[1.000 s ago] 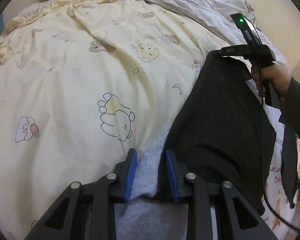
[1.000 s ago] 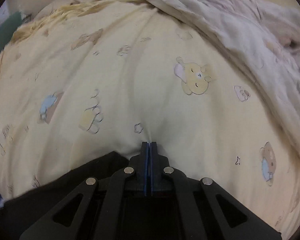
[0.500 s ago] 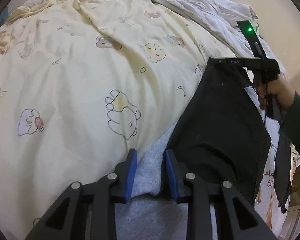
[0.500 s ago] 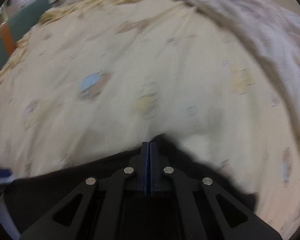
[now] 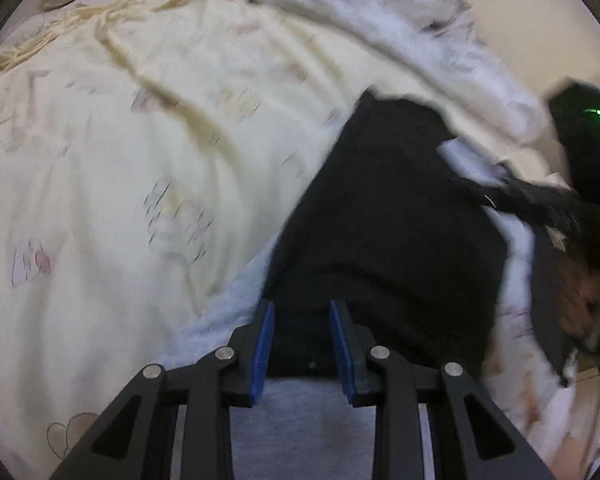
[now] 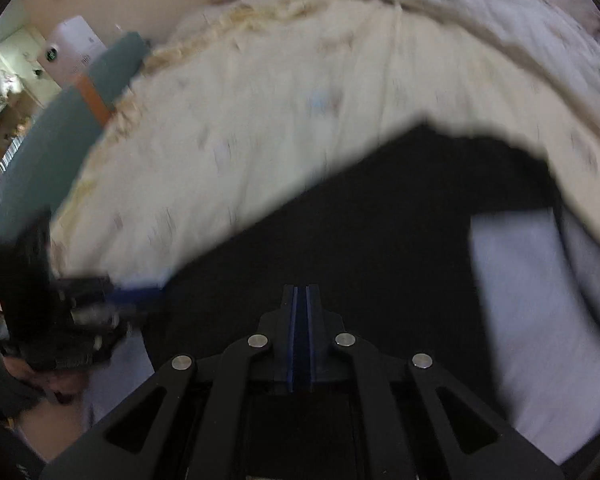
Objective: Fold clothes
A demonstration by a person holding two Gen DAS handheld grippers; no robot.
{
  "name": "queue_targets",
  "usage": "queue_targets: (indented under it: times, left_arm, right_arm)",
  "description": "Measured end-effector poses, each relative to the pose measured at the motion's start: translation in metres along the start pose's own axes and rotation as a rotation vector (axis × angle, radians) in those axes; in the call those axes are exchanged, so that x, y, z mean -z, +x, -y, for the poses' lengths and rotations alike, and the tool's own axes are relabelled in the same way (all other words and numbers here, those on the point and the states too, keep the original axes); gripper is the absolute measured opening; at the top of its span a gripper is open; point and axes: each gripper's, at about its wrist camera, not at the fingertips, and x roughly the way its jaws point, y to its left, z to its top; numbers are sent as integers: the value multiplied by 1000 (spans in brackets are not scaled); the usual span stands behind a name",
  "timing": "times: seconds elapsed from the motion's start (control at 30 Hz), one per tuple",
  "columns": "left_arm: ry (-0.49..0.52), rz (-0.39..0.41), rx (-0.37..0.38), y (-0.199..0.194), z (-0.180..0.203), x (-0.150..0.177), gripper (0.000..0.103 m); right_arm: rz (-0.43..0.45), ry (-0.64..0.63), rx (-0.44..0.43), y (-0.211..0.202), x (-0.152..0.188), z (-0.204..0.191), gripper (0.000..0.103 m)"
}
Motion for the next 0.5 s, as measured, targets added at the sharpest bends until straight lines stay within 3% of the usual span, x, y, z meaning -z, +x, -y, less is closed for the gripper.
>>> queue_targets:
  times: [0.07,0.1,0.17,0.23,0.3,0.43,0.5]
  left_arm:
    - [3,8,-68,-2,-5,0,6]
    - [4,13,-109,-3,-7,0,2]
    - [-37,21,-193,-9,-16,2,2]
    - [-93,24,-166,-16,-24,4,3]
    - [-74,56,-111,-25,-11,6,15]
    - [100,85,-10,-23,47,12,18]
    - [177,47,-40,-6,68,17,18]
  right_arm:
    - [-28,28,47,12,26,7,4]
    - [-9,43,77,10,33,16,0]
    - [29,92,138,-3,44,33,0]
    - [65,132,175,-22,54,40,3]
    - [108,161,118,-40,64,31,8]
    - [165,199,-27,-46,81,-7,8]
    - [162,219,-80,-29,86,-30,8]
